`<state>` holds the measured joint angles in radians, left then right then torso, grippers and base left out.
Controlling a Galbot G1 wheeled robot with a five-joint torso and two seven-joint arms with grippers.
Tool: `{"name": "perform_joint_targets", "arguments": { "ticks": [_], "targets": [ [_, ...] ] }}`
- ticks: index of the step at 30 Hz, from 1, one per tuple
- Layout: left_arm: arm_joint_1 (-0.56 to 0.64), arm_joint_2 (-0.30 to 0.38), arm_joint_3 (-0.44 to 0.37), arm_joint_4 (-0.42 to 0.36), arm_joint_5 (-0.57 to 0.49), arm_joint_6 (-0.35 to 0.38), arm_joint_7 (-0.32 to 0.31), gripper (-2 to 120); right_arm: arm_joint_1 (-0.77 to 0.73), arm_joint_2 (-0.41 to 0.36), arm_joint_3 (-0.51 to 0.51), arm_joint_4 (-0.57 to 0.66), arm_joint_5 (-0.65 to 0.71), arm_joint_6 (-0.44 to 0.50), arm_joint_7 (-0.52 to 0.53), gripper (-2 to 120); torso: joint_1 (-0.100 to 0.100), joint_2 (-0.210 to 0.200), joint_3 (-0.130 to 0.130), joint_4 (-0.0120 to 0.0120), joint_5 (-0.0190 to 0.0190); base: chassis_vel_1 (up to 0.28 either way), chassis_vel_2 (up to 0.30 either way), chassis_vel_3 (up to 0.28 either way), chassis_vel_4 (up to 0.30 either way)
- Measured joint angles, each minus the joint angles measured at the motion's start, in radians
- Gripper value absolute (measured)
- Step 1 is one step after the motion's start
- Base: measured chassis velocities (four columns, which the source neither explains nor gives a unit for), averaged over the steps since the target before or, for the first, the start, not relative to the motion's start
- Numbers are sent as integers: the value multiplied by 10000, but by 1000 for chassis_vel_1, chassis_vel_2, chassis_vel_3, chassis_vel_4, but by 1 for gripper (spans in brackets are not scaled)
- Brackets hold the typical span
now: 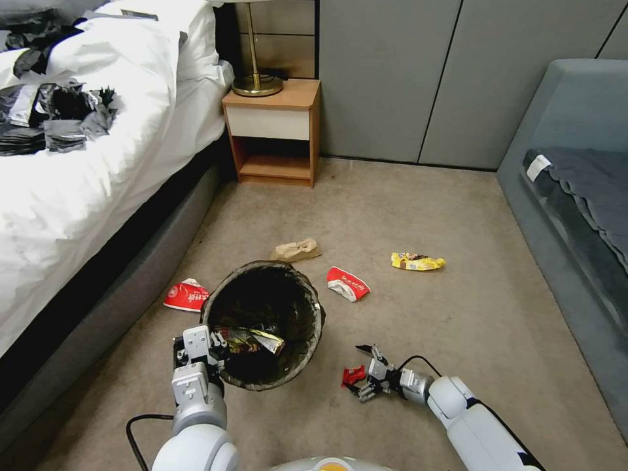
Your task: Pick up the trash bin, then pick up the garbage from the floor and place it into the trash bin.
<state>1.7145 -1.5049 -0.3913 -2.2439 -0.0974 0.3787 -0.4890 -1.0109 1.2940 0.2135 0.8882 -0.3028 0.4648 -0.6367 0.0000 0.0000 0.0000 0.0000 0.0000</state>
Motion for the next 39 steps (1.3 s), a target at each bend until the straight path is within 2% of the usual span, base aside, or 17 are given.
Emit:
{"name": "perform_joint_targets", "arguments": {
  "ticks": [8,10,12,14,16,17,19,22,27,30,31,33,38,39],
  "targets": [
    [-37,4,7,84,-11,2,-10,0,-175,-29,134,-136,52,148,73,99,-2,1,-2,1,2,0,0,0,0],
    [-34,-11,15,87,-8,2,-15,0,-178,-36,158,-217,76,184,61,91,-2,1,-2,-1,-2,0,0,0,0],
    [-33,-14,17,87,-6,2,-16,0,-179,-36,159,-223,82,189,58,90,-2,1,-2,-2,-2,0,0,0,0],
    [-19,-17,25,85,-4,2,-19,0,-203,-23,172,-254,113,207,51,81,-1,1,-2,-3,-6,0,0,0,0],
    [-15,-18,24,83,-3,2,-21,0,-211,-14,175,-259,122,212,51,80,-2,1,-2,-4,-8,0,0,0,0],
    [-3,-17,24,74,-1,1,-22,0,-235,12,181,-274,147,224,52,75,-2,1,-1,-5,-7,0,0,0,0],
    [6,-17,24,61,0,2,-22,0,-254,28,187,-277,159,227,58,71,-2,1,-1,-5,-5,0,0,0,0],
    [40,-17,23,23,11,-7,-28,0,-334,55,207,-289,176,263,83,59,-1,1,-1,-1,-1,0,0,0,0],
    [46,-15,23,4,16,-28,-35,0,-406,57,228,-291,194,300,85,49,-2,1,-1,0,1,0,0,0,0],
    [46,-19,35,-4,20,-45,-38,0,-472,47,245,-274,214,343,93,37,-1,2,0,3,6,0,0,0,0],
    [46,-19,35,-4,20,-45,-38,0,-472,47,245,-274,214,343,93,37,-1,2,0,3,6,0,0,0,0],
    [52,-23,51,-5,24,-62,-40,0,-514,32,275,-249,247,368,132,28,-1,1,0,6,8,0,0,0,0],
    [74,-23,52,-10,30,-82,-43,0,-558,15,295,-209,285,379,139,20,-1,1,0,6,9,0,0,0,0],
    [87,-23,58,-20,37,-93,-44,0,-578,-7,306,-187,303,383,142,14,-1,1,1,4,4,0,0,0,0]
  ]
}}
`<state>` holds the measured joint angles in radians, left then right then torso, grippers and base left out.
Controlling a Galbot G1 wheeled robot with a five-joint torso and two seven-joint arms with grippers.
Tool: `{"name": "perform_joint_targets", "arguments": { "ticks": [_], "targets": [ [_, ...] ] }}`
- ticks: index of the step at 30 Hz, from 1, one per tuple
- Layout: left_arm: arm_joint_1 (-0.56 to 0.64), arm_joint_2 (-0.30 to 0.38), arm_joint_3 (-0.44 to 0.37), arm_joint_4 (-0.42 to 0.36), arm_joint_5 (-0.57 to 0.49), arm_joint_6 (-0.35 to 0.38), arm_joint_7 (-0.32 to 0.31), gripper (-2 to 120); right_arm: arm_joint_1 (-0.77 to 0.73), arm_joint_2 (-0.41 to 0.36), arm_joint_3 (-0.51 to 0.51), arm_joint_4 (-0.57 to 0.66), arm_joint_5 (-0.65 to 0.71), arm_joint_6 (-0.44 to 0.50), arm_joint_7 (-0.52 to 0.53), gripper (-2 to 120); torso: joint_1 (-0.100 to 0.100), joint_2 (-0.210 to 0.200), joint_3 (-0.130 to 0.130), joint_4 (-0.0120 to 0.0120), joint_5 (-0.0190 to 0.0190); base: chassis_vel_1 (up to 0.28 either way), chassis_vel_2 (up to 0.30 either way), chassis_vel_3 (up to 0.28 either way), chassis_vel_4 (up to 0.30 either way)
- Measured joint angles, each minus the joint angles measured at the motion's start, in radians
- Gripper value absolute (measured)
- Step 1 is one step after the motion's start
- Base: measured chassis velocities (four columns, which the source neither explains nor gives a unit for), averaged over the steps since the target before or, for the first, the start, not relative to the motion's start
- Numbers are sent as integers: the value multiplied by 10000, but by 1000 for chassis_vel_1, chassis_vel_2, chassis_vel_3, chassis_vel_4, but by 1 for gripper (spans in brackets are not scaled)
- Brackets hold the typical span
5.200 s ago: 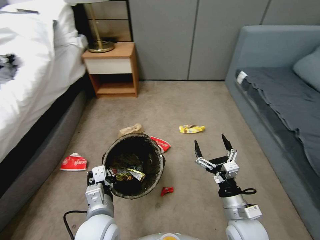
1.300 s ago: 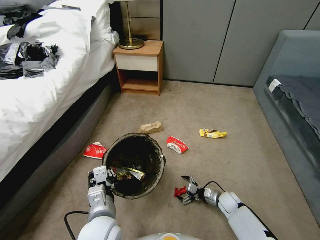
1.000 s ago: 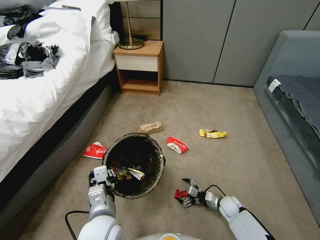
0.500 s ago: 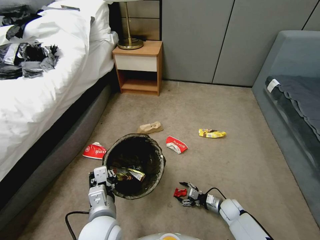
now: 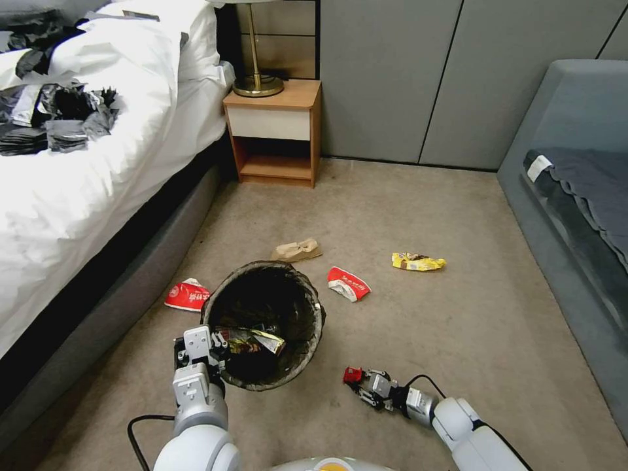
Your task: Pick up the trash bin, then pick up the garbage from the floor and place it into the trash bin.
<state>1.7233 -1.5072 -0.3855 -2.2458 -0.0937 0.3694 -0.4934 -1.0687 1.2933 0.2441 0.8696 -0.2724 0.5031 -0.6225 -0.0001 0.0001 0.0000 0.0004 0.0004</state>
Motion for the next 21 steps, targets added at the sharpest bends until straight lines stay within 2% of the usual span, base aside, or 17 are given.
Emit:
{"name": "perform_joint_targets", "arguments": {
  "ticks": [2,5,18,21],
  "targets": [
    [9,0,8,-5,10,-4,-1,0,-11,-6,7,19,19,15,9,4,0,0,0,-3,-1,0,0,0,0],
    [16,-5,23,-6,28,-10,-1,0,-2,-15,21,44,44,13,35,0,1,0,0,-6,-7,0,0,0,0],
    [8,-13,33,6,79,-53,1,0,51,3,57,162,243,267,464,0,1,-1,1,-7,-7,0,0,0,0],
    [-35,6,-19,70,34,-53,6,0,-187,-9,140,1056,781,486,1093,0,1,-1,1,-4,-4,0,0,0,0]
  ]
}}
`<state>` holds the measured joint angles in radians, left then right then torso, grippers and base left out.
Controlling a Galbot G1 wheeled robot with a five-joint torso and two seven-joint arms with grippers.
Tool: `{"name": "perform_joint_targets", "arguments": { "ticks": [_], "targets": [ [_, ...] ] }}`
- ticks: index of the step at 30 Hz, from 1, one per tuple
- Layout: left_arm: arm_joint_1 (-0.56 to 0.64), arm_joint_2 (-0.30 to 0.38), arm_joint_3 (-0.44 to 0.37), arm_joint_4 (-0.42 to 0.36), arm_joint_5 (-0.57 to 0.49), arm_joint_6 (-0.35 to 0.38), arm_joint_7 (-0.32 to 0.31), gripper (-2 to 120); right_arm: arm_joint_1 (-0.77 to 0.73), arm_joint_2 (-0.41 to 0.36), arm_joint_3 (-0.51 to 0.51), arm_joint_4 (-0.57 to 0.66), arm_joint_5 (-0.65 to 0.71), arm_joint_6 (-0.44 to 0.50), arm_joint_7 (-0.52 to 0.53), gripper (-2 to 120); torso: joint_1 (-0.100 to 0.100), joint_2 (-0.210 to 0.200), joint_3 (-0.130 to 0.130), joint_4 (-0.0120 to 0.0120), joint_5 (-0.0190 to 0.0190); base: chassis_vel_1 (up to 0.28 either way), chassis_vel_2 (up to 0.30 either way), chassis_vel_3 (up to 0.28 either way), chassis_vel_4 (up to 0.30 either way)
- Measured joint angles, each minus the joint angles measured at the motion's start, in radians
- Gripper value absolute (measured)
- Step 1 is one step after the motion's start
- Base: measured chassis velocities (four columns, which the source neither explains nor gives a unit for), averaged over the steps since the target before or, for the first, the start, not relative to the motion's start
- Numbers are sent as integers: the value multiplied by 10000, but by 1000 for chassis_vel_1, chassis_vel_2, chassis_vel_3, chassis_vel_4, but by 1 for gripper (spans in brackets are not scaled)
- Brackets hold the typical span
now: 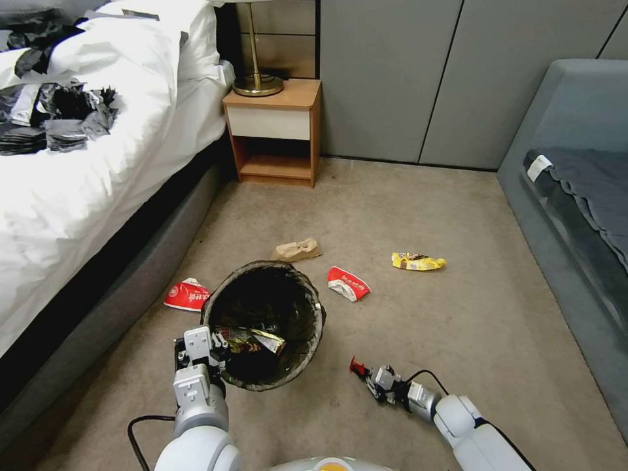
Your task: Pick up the trash bin, then pick up the garbage from the floor and place it into the trash bin.
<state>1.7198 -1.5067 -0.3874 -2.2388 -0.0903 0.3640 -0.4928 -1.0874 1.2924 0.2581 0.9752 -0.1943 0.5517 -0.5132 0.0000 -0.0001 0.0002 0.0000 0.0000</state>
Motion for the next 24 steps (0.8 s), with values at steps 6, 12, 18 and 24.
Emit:
{"name": "perform_joint_targets", "arguments": {
  "ticks": [6,12,18,24],
  "targets": [
    [-46,65,-49,134,-68,0,0,0,-542,-174,123,2310,1549,403,854,0,0,0,-1,-1,-2,0,0,0,0],
    [-96,151,40,338,-69,35,1,0,-1336,-481,198,6160,2734,403,1502,0,-1,0,-2,-1,-2,0,0,0,0],
    [-111,209,118,462,-71,64,6,0,-1907,-779,-248,8937,3298,8,1531,0,0,1,-2,1,-4,0,0,0,0],
    [-94,232,171,520,-66,70,11,0,-2498,-919,-1137,10473,3298,-174,1621,0,-1,1,-2,0,-2,0,0,0,0]
  ]
}}
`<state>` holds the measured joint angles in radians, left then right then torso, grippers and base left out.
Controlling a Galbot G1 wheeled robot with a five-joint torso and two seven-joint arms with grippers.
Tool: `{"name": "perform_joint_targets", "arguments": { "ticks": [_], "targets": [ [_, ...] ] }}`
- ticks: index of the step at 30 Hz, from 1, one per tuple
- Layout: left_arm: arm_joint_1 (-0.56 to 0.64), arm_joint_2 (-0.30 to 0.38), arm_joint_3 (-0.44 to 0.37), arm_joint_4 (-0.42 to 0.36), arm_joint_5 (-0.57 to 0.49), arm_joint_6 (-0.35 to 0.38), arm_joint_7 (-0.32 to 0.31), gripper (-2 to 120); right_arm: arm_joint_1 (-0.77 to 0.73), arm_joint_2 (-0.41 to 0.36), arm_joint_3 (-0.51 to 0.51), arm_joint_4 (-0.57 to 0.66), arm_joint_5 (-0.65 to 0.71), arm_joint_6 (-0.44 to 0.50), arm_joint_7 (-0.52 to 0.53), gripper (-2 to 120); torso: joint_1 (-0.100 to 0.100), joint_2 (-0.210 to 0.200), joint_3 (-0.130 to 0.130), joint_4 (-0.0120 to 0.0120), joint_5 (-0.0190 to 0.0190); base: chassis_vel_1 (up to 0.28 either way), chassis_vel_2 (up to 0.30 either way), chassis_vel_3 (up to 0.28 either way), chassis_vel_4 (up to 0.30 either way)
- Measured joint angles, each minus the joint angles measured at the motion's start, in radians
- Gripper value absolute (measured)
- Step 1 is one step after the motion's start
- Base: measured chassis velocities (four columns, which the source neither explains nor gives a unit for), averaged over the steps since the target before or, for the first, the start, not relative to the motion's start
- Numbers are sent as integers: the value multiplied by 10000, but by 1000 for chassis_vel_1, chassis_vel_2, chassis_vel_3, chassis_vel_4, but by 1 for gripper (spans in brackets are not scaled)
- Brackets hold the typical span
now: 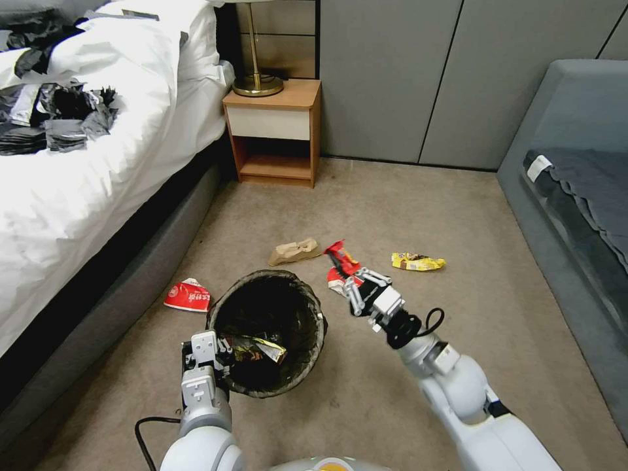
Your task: Pick up the trash bin, then pick up the garbage from the floor and place it into the trash bin.
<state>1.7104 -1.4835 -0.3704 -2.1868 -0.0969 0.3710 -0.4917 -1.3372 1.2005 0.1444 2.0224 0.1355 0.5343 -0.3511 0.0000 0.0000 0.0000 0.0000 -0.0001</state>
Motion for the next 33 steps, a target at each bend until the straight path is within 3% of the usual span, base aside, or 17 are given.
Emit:
{"name": "perform_joint_targets", "arguments": {
  "ticks": [8,11,19,26,31,33],
  "targets": [
    [75,-59,131,52,80,-5,7,0,-135,-220,-912,-519,-436,12,15,0,1,0,0,0,2,0,0,0,0],
    [160,-99,186,52,137,-36,12,0,54,-82,-1446,-1469,-651,62,137,0,0,0,0,0,1,0,0,0,0],
    [253,-110,228,-34,176,-60,26,0,644,300,-1738,-2815,-668,-177,488,0,0,0,0,1,1,0,0,0,0],
    [259,-108,234,-63,175,-62,28,0,716,314,-1754,-2949,-700,-387,651,0,0,0,0,0,1,0,0,0,0],
    [234,-98,260,-147,153,-62,33,0,787,328,-1730,-3177,-792,-638,906,22,1,0,0,0,1,0,0,0,0],
    [216,-97,265,-162,147,-62,33,0,778,318,-1730,-3176,-792,-666,930,26,0,0,0,0,1,0,0,0,0]
  ]
}}
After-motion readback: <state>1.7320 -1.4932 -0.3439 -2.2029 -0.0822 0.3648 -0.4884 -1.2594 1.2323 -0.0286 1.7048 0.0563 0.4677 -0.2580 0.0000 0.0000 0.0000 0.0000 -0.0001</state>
